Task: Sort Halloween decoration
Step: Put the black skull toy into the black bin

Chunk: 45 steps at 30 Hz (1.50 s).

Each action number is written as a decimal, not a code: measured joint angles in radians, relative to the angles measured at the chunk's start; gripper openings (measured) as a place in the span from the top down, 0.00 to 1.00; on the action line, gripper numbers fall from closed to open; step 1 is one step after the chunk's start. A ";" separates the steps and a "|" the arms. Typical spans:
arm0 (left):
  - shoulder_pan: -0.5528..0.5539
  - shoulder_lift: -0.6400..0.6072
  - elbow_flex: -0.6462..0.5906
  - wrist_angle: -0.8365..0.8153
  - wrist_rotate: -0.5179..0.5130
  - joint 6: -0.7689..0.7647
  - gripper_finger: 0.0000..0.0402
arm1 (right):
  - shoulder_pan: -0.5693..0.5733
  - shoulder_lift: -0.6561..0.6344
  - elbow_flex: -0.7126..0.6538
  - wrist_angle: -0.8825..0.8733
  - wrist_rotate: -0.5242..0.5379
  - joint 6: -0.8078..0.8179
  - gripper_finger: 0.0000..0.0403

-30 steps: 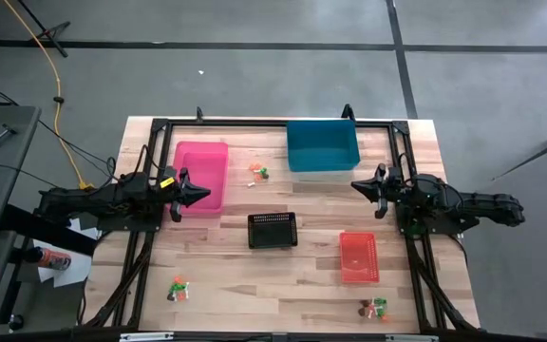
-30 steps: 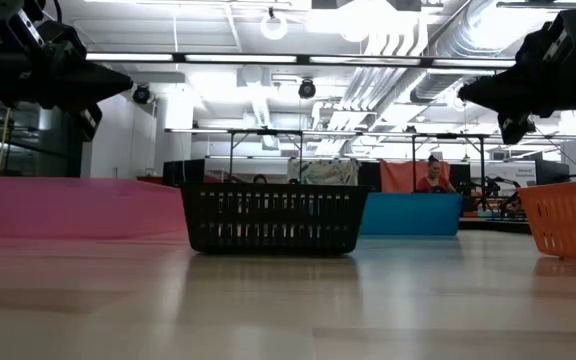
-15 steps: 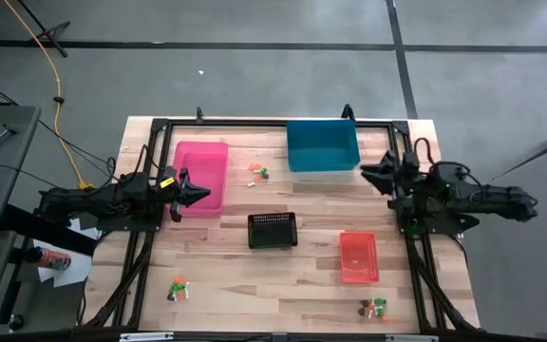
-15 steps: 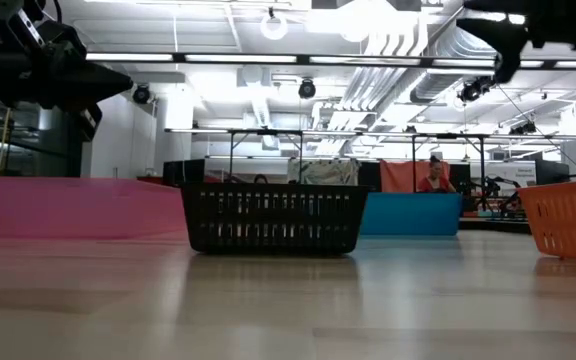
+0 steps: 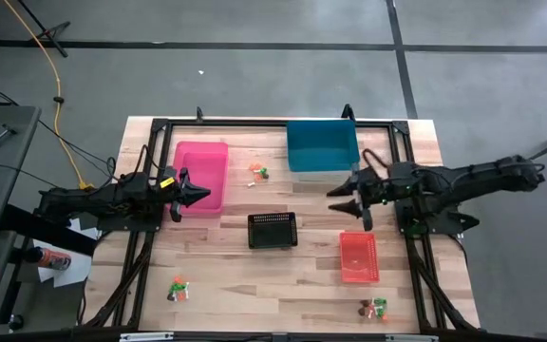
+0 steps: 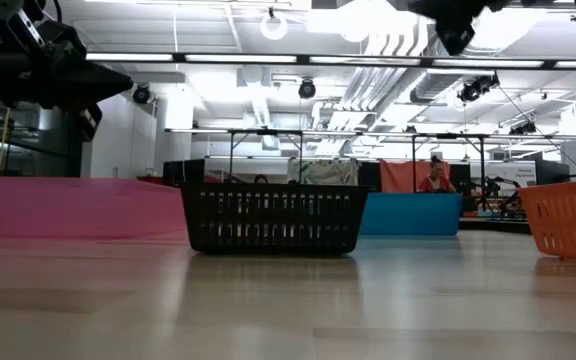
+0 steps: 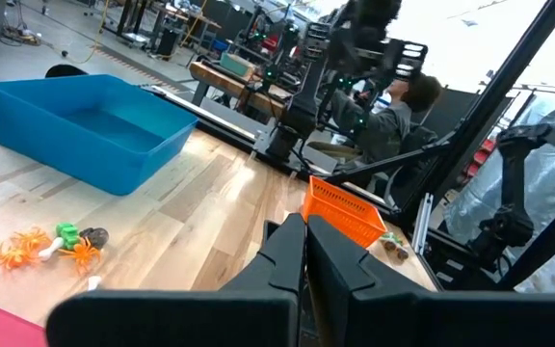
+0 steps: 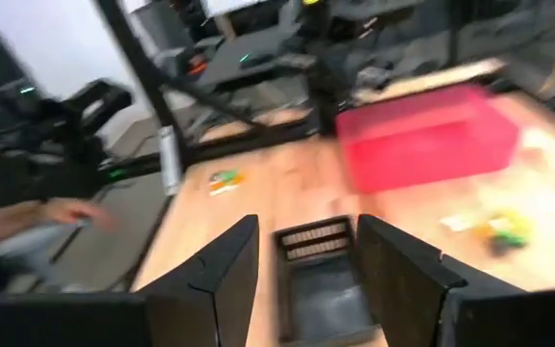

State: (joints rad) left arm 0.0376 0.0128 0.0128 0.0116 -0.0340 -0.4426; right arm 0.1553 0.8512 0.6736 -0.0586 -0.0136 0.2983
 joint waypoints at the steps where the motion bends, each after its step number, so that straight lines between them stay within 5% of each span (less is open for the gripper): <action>1: 0.000 0.000 0.000 0.000 0.000 0.000 0.99 | 0.026 0.035 0.025 -0.016 -0.016 0.026 0.57; 10: 0.000 0.000 0.000 0.000 0.000 0.000 0.99 | 0.338 0.357 0.278 -0.412 -0.066 0.503 0.57; 23: 0.000 0.000 0.000 0.000 0.000 0.000 0.99 | 0.673 0.723 0.538 -0.624 -0.106 1.220 0.57; 34: 0.000 0.000 0.000 0.000 0.000 0.000 0.99 | 0.755 0.927 0.542 -0.639 -0.245 1.588 0.57; 45: 0.000 0.000 0.000 0.000 0.000 0.000 0.99 | 0.762 0.948 0.542 -0.668 -0.135 1.713 0.57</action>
State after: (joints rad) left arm 0.0377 0.0128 0.0128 0.0116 -0.0339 -0.4426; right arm 0.9174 1.7996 1.2160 -0.7261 -0.1490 2.0108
